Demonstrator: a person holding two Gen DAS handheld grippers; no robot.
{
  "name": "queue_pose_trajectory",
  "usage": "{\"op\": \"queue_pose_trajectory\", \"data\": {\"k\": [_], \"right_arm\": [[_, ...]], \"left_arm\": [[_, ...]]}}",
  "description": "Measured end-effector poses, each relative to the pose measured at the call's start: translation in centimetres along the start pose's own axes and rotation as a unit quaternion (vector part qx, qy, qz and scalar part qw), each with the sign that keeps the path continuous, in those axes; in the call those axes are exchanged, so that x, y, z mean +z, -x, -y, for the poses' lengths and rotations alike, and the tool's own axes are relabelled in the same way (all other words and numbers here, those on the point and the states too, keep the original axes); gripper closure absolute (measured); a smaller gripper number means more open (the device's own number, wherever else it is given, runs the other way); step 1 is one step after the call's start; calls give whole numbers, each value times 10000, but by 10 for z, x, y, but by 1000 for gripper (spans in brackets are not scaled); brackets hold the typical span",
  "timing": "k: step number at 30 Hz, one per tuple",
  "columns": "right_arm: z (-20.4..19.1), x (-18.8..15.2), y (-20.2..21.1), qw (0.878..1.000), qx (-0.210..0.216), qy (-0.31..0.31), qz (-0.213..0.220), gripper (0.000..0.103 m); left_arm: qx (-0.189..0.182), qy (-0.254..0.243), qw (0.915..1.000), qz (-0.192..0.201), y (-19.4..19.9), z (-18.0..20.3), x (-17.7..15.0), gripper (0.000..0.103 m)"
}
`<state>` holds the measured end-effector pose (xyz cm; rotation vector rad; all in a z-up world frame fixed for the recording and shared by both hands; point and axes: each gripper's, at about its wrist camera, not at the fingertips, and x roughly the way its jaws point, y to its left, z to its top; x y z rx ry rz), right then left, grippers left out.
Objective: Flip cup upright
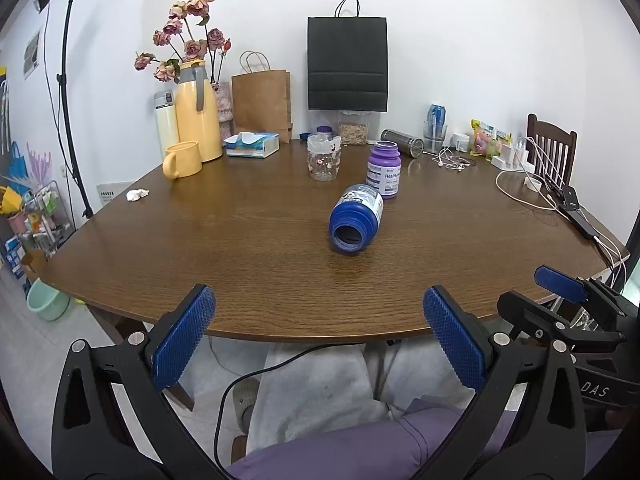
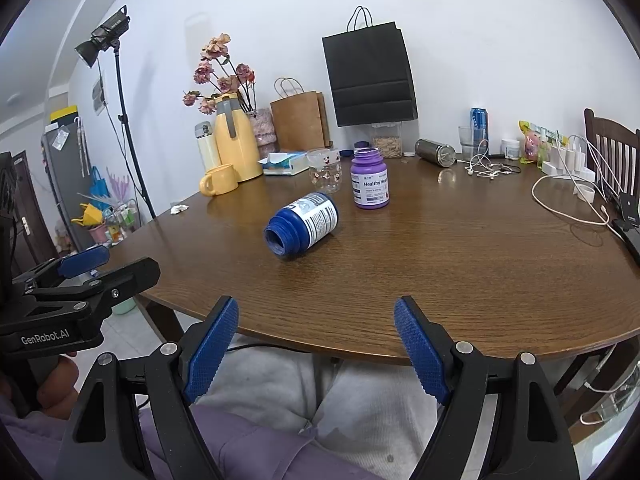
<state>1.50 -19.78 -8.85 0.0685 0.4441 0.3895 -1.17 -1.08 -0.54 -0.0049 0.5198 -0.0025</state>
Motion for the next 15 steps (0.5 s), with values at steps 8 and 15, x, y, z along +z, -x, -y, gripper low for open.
{"op": "queue_pose_trajectory", "data": {"k": [8, 15], "right_arm": [[0, 0, 0, 10000, -5, 1, -1, 19], [1, -3, -1, 10000, -13, -20, -25, 19]], "left_arm": [[-2, -1, 10000, 2, 0, 0, 0, 0], [-7, -4, 10000, -23, -3, -1, -2, 0]]}}
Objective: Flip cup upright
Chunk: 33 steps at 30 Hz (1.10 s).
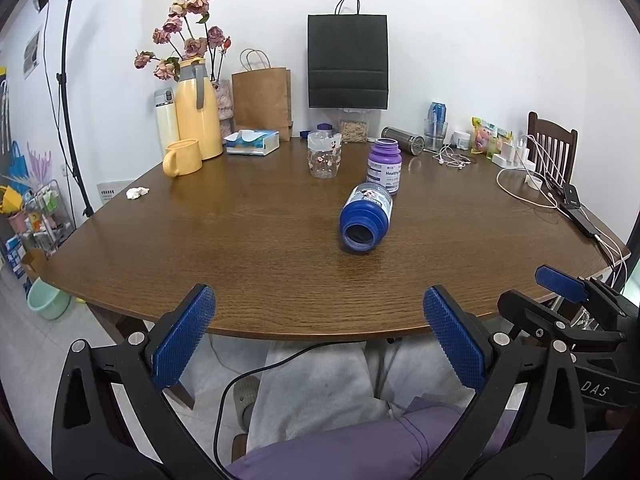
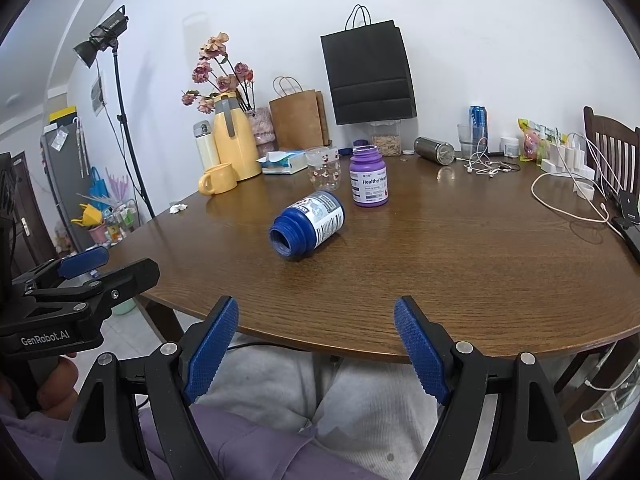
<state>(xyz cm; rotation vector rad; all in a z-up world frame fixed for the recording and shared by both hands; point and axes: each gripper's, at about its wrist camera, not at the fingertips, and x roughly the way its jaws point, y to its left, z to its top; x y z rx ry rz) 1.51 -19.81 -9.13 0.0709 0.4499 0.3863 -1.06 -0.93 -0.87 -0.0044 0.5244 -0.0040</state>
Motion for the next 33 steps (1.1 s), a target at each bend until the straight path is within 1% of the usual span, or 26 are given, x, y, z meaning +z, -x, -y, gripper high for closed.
{"op": "queue_pose_trajectory", "data": {"k": [33], "right_arm": [[-1, -2, 0, 10000, -15, -30, -53, 19]], "left_arm": [[1, -4, 10000, -51, -4, 2, -7, 0]]}}
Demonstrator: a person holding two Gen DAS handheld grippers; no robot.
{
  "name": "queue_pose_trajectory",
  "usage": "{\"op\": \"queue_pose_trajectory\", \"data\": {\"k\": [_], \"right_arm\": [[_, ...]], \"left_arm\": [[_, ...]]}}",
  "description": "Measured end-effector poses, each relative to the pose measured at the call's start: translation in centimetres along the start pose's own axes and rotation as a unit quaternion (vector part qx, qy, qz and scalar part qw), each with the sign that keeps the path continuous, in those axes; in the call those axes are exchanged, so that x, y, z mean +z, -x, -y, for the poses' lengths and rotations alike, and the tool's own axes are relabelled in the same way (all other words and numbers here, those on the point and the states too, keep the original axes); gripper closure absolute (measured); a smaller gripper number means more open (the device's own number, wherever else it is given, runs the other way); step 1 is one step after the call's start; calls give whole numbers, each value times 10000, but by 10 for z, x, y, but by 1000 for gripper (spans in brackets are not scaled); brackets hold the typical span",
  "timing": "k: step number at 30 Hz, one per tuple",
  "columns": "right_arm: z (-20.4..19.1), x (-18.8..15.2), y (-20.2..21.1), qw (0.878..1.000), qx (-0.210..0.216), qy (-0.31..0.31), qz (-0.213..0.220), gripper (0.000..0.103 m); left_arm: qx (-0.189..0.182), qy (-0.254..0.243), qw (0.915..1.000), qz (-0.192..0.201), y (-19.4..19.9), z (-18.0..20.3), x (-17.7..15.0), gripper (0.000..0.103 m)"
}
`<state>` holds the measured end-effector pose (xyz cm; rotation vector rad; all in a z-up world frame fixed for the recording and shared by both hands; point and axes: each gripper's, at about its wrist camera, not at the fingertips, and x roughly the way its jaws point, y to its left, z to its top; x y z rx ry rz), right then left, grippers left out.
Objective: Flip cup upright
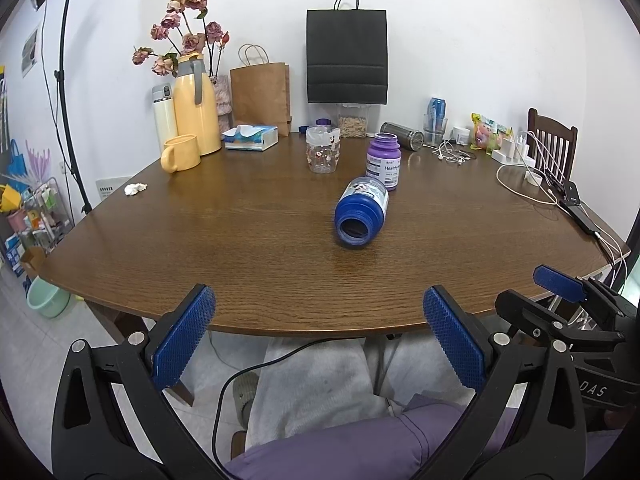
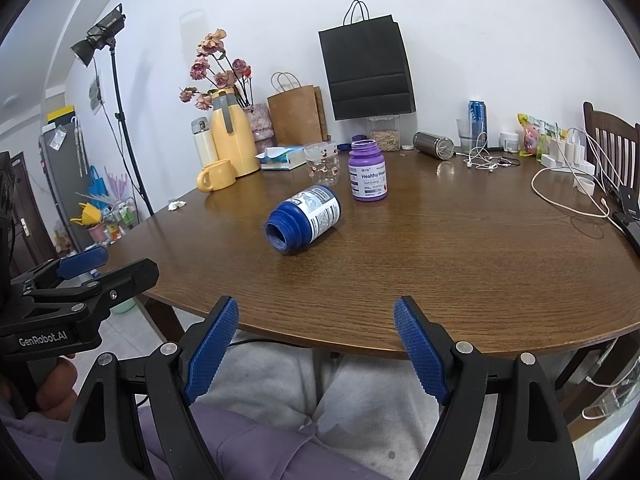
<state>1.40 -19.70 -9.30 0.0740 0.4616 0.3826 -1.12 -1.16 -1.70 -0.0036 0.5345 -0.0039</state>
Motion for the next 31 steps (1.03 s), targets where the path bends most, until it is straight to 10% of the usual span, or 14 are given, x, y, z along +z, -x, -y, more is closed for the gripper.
{"op": "queue_pose_trajectory", "data": {"k": [31], "right_arm": [[-1, -2, -3, 10000, -1, -3, -41, 19]], "left_arm": [[4, 30, 10000, -84, -3, -1, -4, 0]]}}
